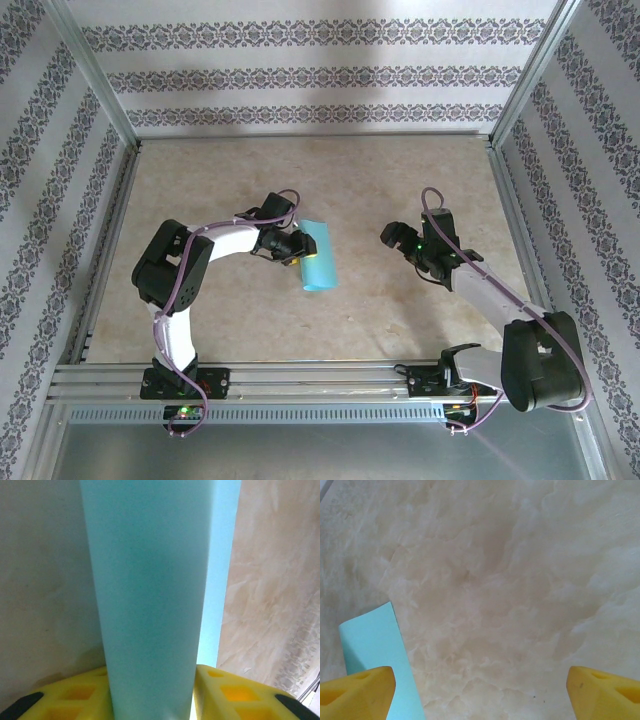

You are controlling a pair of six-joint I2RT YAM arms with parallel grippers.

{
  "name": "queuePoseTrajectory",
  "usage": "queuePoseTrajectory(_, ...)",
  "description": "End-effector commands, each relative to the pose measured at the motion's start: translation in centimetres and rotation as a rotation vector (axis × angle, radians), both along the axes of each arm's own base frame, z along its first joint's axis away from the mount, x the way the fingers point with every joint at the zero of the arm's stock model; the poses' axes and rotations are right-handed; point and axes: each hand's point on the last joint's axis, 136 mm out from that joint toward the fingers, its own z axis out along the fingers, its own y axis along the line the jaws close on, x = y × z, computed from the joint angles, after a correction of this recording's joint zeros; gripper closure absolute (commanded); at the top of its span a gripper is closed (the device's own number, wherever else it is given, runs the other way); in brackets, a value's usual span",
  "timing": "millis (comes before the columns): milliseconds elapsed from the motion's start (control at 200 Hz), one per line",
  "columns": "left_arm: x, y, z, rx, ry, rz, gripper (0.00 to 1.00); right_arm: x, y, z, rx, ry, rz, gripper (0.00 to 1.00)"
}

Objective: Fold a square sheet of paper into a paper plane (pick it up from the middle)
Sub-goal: First fold the square sheet of paper in half at the center of the table.

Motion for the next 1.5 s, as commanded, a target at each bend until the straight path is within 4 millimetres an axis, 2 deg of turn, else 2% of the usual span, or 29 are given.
queuePoseTrajectory(0, -0.3, 0.7, -0.6, 0.045, 0.029, -0.007, 0.55, 0.3, 0.0, 0.0, 0.014, 0.001, -0.003, 0.11)
queuePoseTrajectory(235, -0.5, 1.2, 0.3, 0.065, 0.033, 0.001, 0.45, 0.6, 0.3, -0.1, 0.022, 0.004, 0.004, 0.11)
queuePoseTrajectory(560, -0.9, 2.4, 0.4, 0.147, 0.046, -0.016, 0.39, 0.7, 0.5, -0.5, 0.032, 0.016, 0.007, 0.11)
queuePoseTrajectory(810, -1.0, 3.0, -0.1, 0.183, 0.047, -0.031, 0.58, 0.6, 0.5, -0.7, 0.036, 0.023, 0.008, 0.11)
queuePoseTrajectory(1169, -0.9, 3.0, -1.2, 0.180, 0.060, -0.013, 0.61, 0.4, 0.7, -1.1, 0.038, 0.033, 0.012, 0.11)
queuePoseTrajectory(1494, -1.6, 3.4, -3.5, 0.208, 0.121, -0.006, 0.60, 0.6, 0.8, -1.7, 0.038, 0.048, 0.015, 0.12)
